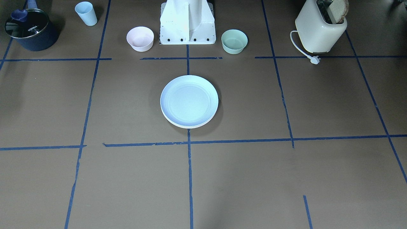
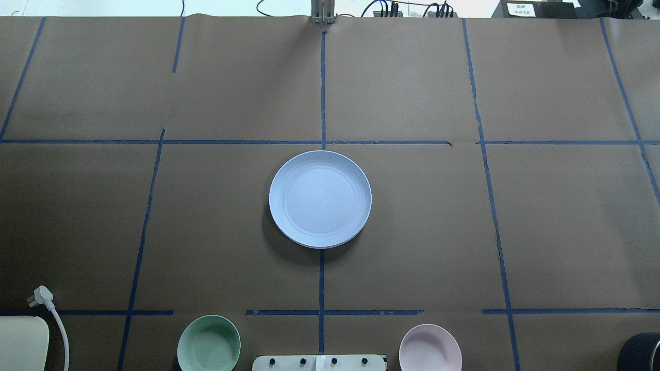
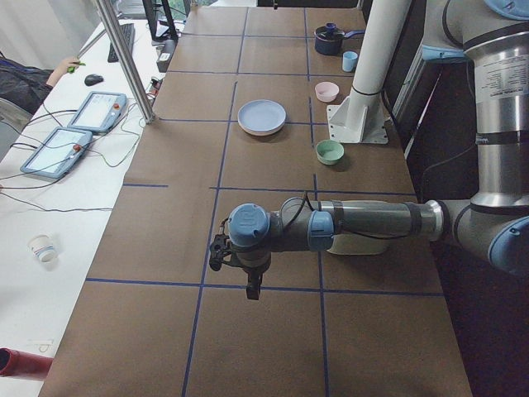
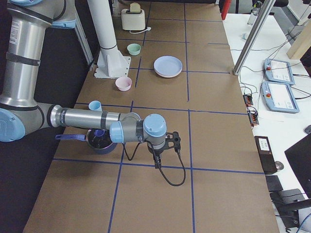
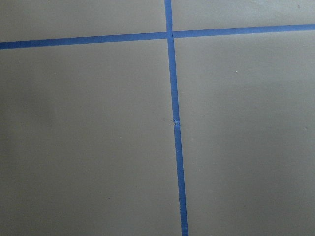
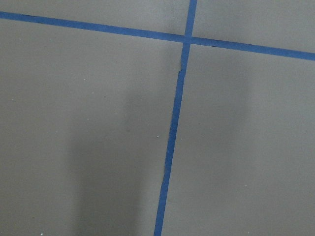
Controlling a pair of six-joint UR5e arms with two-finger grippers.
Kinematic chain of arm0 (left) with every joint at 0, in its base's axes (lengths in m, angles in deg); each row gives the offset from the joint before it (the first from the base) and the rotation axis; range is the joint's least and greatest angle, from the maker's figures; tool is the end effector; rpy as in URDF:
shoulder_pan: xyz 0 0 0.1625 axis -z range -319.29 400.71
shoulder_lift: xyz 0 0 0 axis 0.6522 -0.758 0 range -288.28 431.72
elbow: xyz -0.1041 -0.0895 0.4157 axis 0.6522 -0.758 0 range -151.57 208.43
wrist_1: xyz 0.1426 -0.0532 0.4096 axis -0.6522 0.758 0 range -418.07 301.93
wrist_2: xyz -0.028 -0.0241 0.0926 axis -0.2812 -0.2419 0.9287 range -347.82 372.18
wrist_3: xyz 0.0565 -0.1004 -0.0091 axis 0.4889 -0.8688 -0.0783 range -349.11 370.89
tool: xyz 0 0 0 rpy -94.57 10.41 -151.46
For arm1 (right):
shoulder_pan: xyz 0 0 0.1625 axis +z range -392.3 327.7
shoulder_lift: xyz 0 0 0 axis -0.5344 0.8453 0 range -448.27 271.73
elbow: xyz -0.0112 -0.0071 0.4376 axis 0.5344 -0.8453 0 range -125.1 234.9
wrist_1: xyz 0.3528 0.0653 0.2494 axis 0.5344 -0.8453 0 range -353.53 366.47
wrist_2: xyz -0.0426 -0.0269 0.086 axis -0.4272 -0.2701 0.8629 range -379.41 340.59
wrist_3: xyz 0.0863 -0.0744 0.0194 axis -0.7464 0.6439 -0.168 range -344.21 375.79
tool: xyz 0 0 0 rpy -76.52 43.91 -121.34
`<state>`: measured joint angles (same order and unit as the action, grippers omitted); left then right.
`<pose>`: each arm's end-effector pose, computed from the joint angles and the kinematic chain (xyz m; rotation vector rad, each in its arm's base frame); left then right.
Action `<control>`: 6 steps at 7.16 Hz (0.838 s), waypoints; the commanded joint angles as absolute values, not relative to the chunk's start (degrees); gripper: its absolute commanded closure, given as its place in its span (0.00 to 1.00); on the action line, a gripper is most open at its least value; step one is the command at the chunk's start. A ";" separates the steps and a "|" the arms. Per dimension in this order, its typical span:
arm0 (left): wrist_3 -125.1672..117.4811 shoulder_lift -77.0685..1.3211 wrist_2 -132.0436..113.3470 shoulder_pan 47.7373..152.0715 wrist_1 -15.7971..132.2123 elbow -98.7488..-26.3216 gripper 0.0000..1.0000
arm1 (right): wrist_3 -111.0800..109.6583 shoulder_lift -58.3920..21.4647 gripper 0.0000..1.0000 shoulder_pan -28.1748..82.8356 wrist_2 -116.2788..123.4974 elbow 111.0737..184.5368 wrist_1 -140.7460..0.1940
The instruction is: Stack three plates with pink and blue
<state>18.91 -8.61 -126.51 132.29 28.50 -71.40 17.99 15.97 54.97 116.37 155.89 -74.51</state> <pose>-0.0585 -0.4363 0.6746 0.0178 0.8514 0.0815 0.0306 -0.4170 0.6807 0.0915 -0.7993 -0.1215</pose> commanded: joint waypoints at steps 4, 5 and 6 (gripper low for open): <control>18.89 -8.61 -126.51 132.29 28.50 -71.32 0.00 | 17.99 15.97 0.00 54.45 116.29 155.88 -74.56; 18.97 -8.61 -126.51 132.20 28.50 -71.32 0.00 | 17.99 15.97 0.00 54.45 116.29 155.88 -74.48; 18.97 -8.61 -126.51 132.29 28.50 -71.32 0.00 | 17.99 15.97 0.00 54.36 116.29 155.80 -74.56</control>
<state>18.95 -8.61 -126.51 132.25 28.50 -71.34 17.99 15.97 54.45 116.30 155.86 -74.52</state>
